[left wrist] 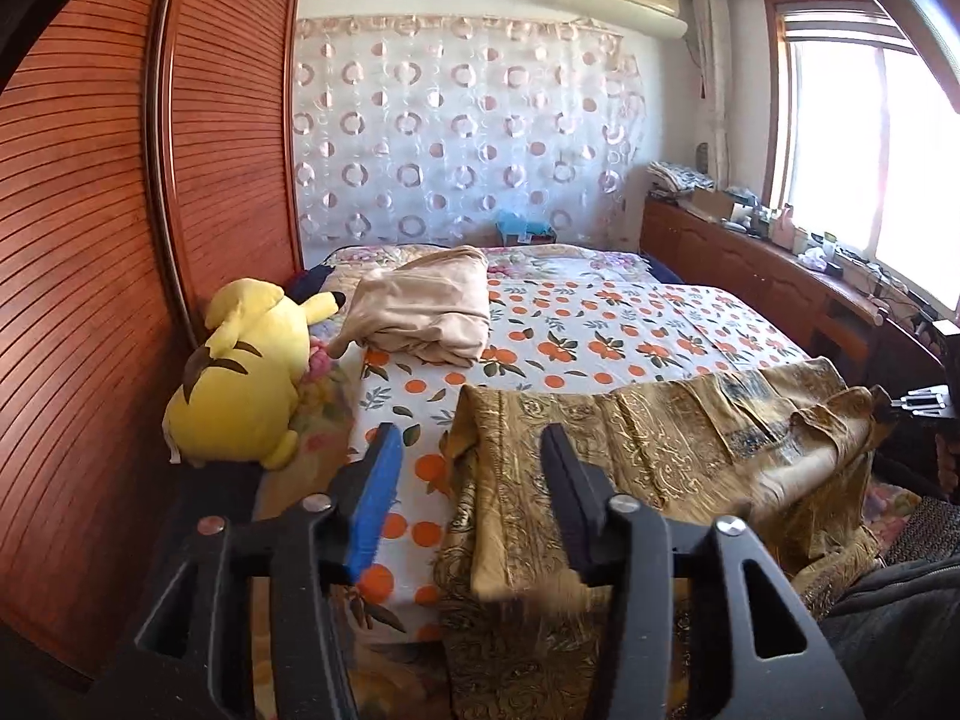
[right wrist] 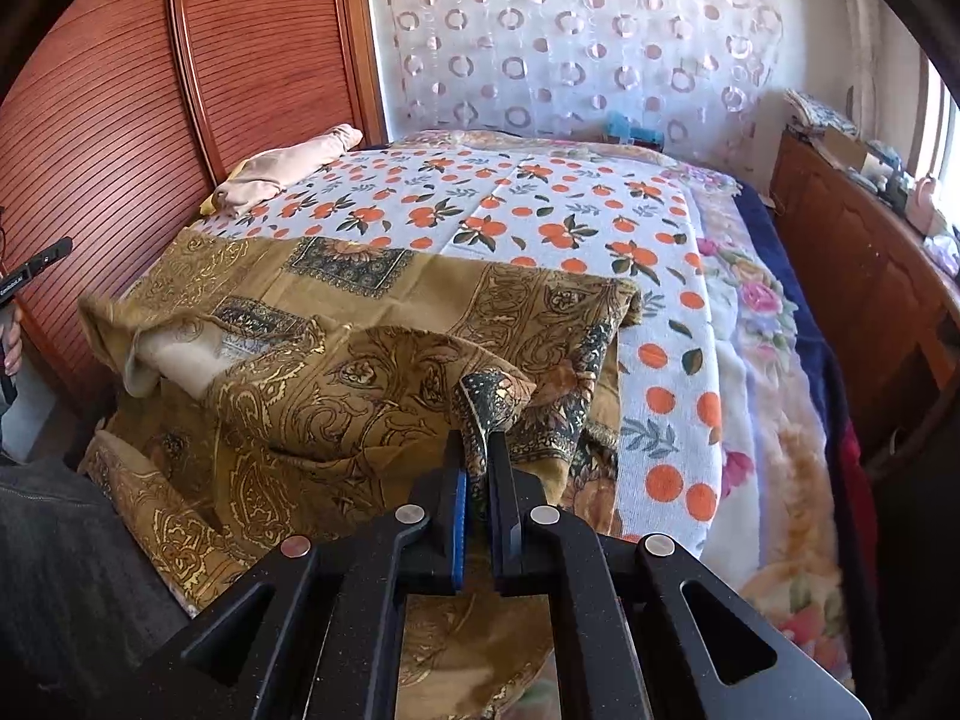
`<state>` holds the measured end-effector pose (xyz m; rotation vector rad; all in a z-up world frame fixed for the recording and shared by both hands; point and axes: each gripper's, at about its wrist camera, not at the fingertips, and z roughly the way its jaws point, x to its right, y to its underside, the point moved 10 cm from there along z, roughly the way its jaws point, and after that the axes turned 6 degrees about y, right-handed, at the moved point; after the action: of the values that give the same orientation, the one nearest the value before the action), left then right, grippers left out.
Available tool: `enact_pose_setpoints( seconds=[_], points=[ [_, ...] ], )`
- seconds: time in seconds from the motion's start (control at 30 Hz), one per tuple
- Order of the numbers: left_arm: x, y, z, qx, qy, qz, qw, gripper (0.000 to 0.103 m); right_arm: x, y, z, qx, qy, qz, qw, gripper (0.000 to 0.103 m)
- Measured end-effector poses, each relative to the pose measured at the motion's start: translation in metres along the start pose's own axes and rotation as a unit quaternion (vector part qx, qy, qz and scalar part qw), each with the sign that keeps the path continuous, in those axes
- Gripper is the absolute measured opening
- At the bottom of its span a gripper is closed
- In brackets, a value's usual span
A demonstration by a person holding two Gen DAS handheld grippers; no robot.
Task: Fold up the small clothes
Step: 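Lift the hem with both grippers and fold it toward the collar, then open both grippers and move them to the folded shirt's edge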
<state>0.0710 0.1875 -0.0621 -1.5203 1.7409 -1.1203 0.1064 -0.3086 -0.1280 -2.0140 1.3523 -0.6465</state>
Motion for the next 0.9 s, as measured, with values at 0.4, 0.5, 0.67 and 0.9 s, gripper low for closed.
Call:
enact_pose_setpoints(
  seconds=[0.4, 0.5, 0.67, 0.9],
  points=[
    [0.018, 0.001, 0.053, -0.021, 0.035, -0.016, 0.999, 0.079, 0.031, -0.016, -0.023, 0.047, 0.036, 0.027, 0.998, 0.062],
    [0.028, -0.003, 0.068, -0.036, 0.04, 0.002, 0.9985, 0.079, 0.039, -0.032, -0.021, 0.067, 0.055, 0.033, 0.996, 0.063],
    [0.04, -0.015, 0.093, -0.052, 0.048, 0.024, 0.9972, 0.079, 0.042, -0.055, 0.006, 0.081, 0.07, 0.051, 0.993, 0.063],
    [0.025, -0.022, 0.132, -0.083, 0.038, 0.024, 0.9955, 0.079, 0.048, -0.064, 0.07, 0.032, 0.069, 0.046, 0.996, 0.063]
  ],
)
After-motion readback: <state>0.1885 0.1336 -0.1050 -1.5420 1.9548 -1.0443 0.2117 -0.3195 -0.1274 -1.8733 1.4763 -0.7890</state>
